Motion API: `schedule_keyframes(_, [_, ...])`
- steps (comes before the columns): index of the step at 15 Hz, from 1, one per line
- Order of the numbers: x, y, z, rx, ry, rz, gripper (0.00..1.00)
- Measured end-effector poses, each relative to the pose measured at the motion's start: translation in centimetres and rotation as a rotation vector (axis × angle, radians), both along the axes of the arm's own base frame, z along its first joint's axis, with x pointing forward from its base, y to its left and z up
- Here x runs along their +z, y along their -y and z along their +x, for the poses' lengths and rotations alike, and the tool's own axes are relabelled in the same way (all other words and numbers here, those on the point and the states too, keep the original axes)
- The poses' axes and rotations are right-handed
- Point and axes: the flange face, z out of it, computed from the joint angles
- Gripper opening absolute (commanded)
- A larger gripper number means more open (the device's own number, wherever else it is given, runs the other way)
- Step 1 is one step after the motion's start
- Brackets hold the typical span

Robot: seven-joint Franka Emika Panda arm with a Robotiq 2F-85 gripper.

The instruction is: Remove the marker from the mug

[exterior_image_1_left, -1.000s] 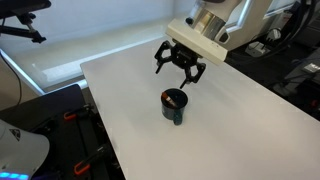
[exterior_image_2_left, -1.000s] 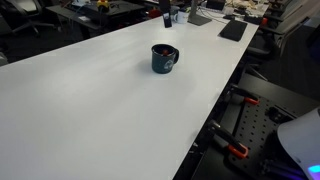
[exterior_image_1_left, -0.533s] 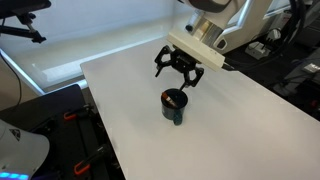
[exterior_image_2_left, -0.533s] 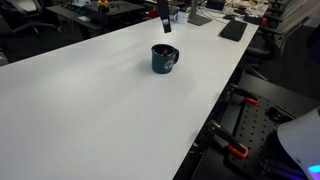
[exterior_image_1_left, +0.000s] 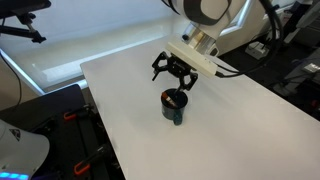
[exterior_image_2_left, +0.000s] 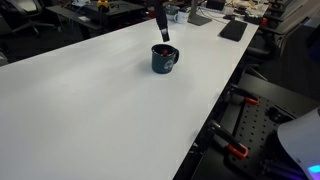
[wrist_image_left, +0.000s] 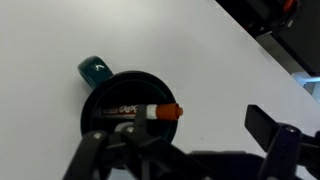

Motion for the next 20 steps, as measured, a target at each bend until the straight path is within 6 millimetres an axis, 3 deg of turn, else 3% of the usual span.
schedule_keyframes(8, [-0.4,0.1,-0.1,-0.001,-0.008,0.001,1.00])
schedule_keyframes(20, [-2.7,0.0,-0.6,-0.002,-0.048,0.008,1.00])
